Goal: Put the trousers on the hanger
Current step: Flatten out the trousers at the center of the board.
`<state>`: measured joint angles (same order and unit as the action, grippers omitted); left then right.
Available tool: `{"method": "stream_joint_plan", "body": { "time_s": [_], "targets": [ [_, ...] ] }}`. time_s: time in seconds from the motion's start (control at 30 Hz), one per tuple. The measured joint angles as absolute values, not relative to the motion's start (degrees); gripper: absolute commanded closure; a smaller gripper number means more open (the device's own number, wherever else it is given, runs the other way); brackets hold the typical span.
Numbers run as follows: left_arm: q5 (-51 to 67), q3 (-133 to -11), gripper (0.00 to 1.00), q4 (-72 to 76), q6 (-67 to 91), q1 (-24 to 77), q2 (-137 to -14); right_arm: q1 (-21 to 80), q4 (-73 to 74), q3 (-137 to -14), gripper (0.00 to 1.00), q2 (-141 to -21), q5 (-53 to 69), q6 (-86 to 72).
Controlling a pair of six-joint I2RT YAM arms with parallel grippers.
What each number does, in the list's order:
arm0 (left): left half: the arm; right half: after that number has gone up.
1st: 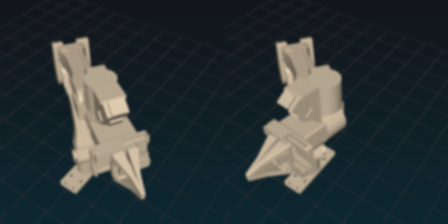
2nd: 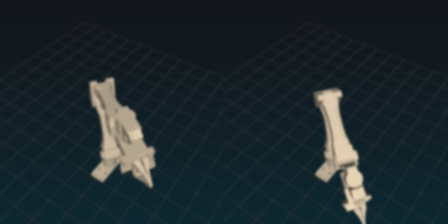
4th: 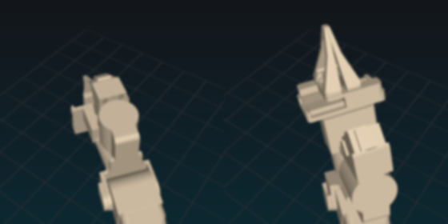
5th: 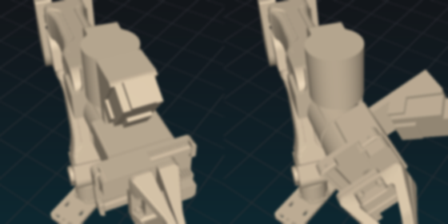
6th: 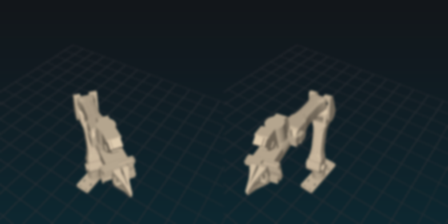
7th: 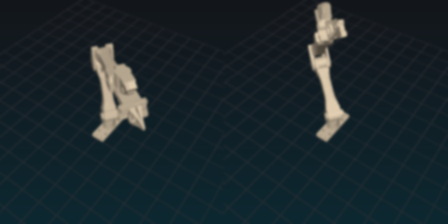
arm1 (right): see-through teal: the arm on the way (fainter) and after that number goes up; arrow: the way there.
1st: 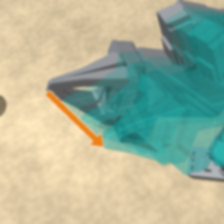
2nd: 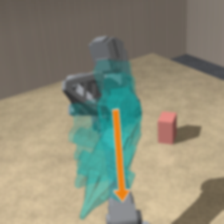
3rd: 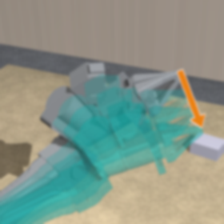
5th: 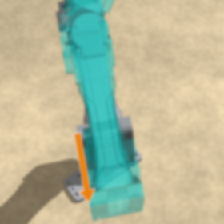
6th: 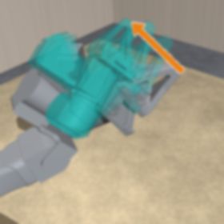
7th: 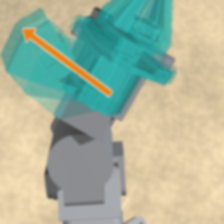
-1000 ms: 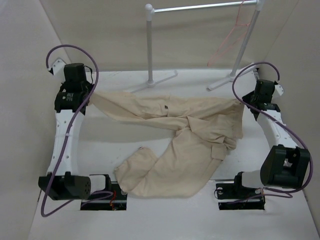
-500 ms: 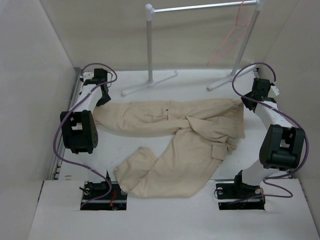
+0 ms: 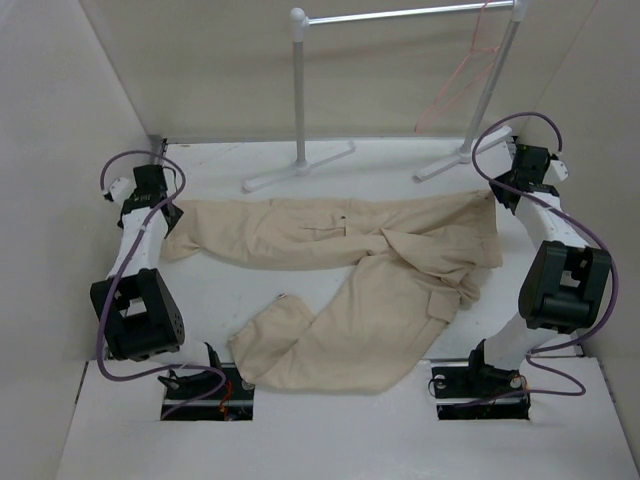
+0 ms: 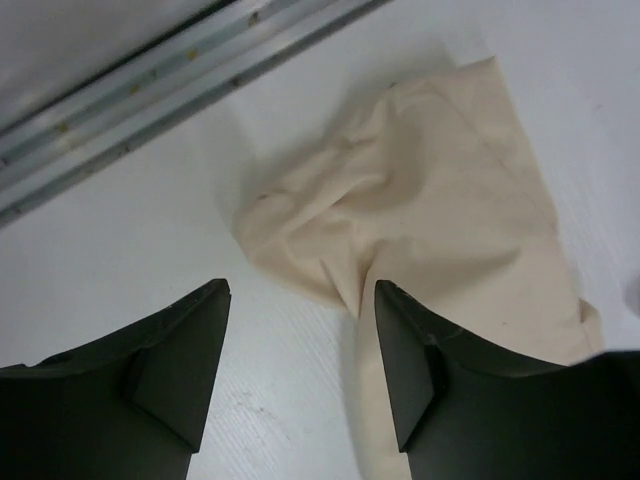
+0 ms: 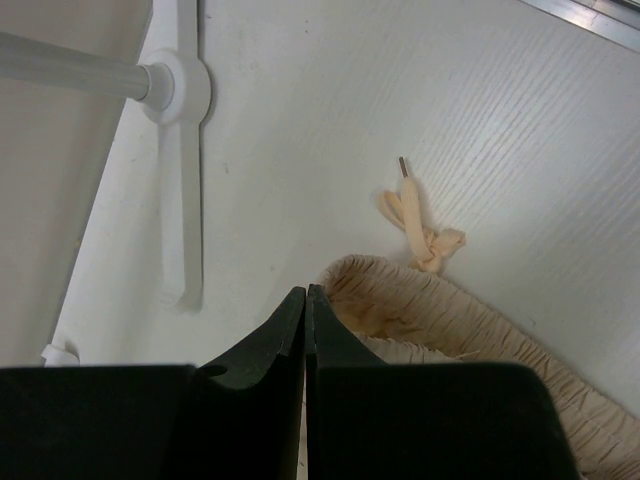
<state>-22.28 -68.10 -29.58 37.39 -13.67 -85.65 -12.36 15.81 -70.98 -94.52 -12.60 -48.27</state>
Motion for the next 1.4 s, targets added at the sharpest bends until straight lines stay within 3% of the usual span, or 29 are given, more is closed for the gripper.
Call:
{"method": "stream_joint_plan", "body": {
  "time_s": [0.1,0.37,0.43,0.53,0.57,0.73,0.97,1.07,1.17,1.4],
  "targets": [
    [-20.88,-61.36,0.50,-28.16,40.36,-15.35,-85.45,-12.43,15.70,-70.96,0.92,-94.52,-12.19,-48.82],
    [-11.51,-53.69,0.42,-23.31,46.19,-21.87,-87.92,-13.08,15.40,-70.87,0.92,-94.52,-9.91,-49.54],
    [-9.78,-53.69,0.50,-20.53,47.42,-21.80,-90.59,-13.30,15.20,-70.74,0.92,-94.52,-9.37,-49.56],
    [-8.08,-54.43,0.84,-17.82,48.71,-21.56,-94.80,-13.89,14.59,-69.93,0.92,-94.52,-8.49,-49.56],
    [-7.11,-54.87,0.91,-16.47,49.01,-21.58,-95.22,-14.22,14.41,-69.52,0.92,-94.48,-8.21,-49.56],
    [-6.35,-61.56,0.95,-18.35,49.67,-20.82,-95.57,-16.53,14.50,-68.73,0.93,-94.43,-6.83,-49.82],
    [-15.35,-69.43,0.89,-20.56,48.66,-16.47,-76.97,-18.11,14.50,-68.75,0.93,-92.53,-6.37,-51.33],
    [-17.87,-65.23,0.62,-20.34,48.64,-18.83,-70.19,-18.33,14.44,-68.84,0.93,-92.14,-6.09,-51.81],
    [-17.23,-59.90,0.50,-20.71,48.71,-23.62,-72.38,-18.70,14.50,-68.84,0.93,-92.18,-5.67,-52.27],
    [-13.82,-48.53,0.46,-27.62,49.65,-28.88,-78.54,-20.80,14.52,-68.45,0.93,-92.18,-4.51,-52.75]
  ]
}}
